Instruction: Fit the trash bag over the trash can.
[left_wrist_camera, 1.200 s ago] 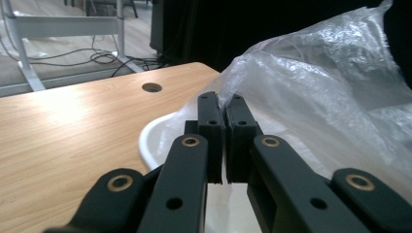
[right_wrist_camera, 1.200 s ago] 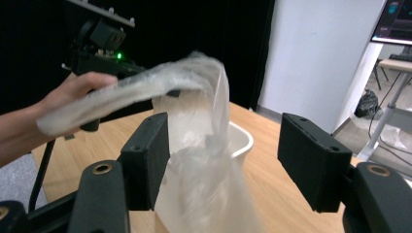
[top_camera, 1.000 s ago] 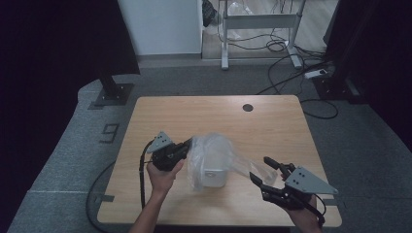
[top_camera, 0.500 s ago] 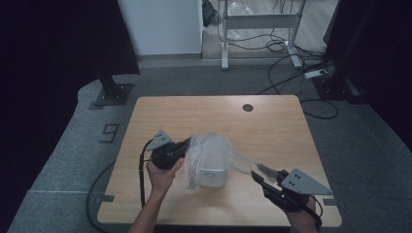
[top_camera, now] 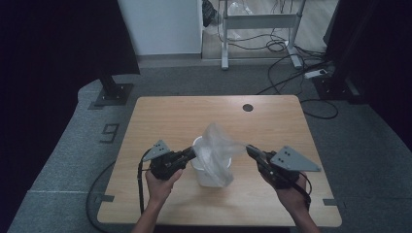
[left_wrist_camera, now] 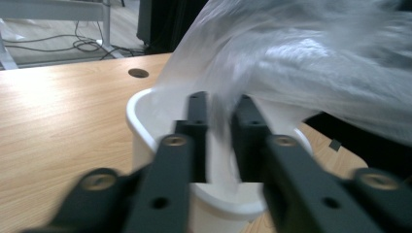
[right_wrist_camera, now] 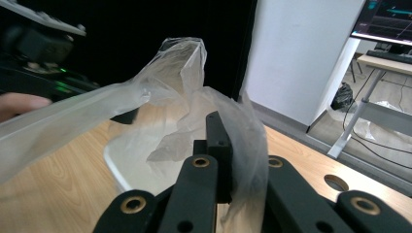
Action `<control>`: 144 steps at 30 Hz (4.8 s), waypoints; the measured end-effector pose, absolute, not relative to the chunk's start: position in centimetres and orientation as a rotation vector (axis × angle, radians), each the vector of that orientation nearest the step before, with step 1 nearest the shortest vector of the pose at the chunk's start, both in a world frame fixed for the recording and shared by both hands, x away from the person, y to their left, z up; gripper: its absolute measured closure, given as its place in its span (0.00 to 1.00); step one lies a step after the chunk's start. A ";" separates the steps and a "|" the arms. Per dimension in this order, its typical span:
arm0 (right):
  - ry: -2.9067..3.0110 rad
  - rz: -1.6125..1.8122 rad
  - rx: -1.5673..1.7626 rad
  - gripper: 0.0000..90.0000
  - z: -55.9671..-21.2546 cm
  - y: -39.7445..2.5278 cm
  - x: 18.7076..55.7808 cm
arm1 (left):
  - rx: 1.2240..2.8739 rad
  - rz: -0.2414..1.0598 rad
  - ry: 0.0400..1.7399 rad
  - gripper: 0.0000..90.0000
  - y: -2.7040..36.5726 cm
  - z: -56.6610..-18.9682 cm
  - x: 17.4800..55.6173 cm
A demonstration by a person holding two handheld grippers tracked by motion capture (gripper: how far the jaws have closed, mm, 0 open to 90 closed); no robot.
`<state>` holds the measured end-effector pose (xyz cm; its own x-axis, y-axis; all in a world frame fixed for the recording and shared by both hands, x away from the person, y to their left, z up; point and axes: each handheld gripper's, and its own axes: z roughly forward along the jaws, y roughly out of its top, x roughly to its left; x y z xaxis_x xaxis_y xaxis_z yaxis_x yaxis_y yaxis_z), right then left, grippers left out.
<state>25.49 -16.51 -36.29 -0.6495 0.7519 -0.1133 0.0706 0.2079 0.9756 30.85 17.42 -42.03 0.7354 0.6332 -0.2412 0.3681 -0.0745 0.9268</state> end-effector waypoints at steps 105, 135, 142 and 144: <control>1.967 1.555 0.724 0.62 -35.1 -12.2 27.0 | 1.887 0.258 0.747 1.00 14.4 -41.7 33.2; 2.089 1.543 0.652 0.61 -38.4 -11.8 25.0 | 1.835 0.253 0.827 1.00 16.3 -42.1 34.0; 2.049 1.398 0.682 0.94 -38.8 -11.8 25.8 | 1.818 0.237 0.827 1.00 16.9 -42.3 33.8; 2.020 1.363 0.691 0.98 -38.6 -12.3 26.5 | 1.815 0.234 0.817 1.00 17.1 -42.3 33.6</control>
